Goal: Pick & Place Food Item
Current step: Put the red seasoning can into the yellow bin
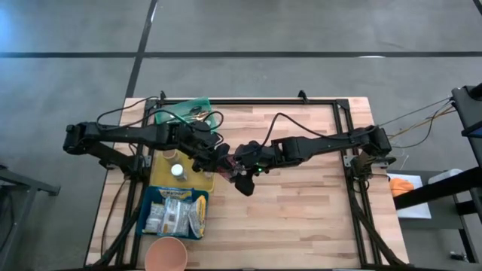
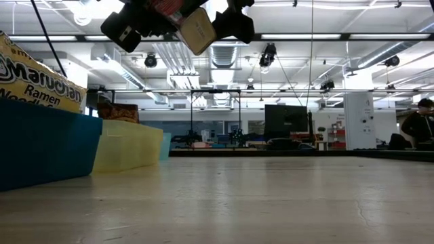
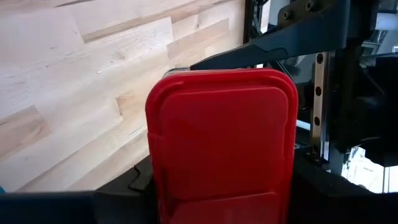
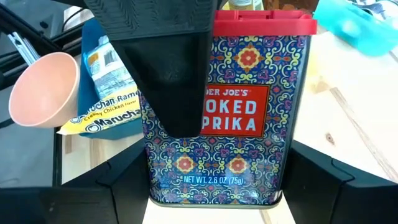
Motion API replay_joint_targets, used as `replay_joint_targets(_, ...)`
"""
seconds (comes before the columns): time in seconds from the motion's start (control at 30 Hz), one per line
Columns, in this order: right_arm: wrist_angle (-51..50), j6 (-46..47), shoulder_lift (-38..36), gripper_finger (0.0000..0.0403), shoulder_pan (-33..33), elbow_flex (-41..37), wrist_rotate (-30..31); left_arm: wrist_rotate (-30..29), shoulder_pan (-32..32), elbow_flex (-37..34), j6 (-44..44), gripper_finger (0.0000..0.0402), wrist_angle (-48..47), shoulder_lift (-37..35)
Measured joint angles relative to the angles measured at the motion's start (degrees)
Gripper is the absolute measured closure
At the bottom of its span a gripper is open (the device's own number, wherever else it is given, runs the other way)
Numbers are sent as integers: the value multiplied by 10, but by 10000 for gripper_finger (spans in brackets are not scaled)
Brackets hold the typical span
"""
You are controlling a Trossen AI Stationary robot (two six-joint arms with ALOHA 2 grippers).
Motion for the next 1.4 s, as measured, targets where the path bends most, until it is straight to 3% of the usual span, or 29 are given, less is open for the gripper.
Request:
replay_joint_targets(0.1, 0, 5, 0, 122, 0, 0, -1, 1, 0, 0, 2, 193, 0, 0)
replay_joint_targets(0.23, 7, 40, -2, 37, 1, 0, -10, 5, 0, 0, 21, 193, -4, 0)
replay_joint_targets(0.3, 7, 51, -3, 21, 2, 0, -9, 13, 2, 0, 35, 193, -11, 0)
replay_joint_targets(0.53, -1, 54, -4, 77, 12, 0, -6, 13, 18, 1, 110, 193, -115, -33)
replay_joint_targets(0.7, -22, 62, -4, 97, 26, 0, -7, -56, 26, 1, 137, 193, -245, -78)
replay_joint_targets(0.87, -29, 64, -4, 101, 33, 0, -4, -137, 22, 2, 115, 193, -322, -101)
replay_joint_targets(1.13, -29, 77, -4, 101, 33, 0, -3, -222, -18, 8, 102, 193, -407, -74)
replay_joint_targets(1.4, -29, 79, -4, 101, 34, 0, -3, -262, -34, 9, 83, 193, -514, -79)
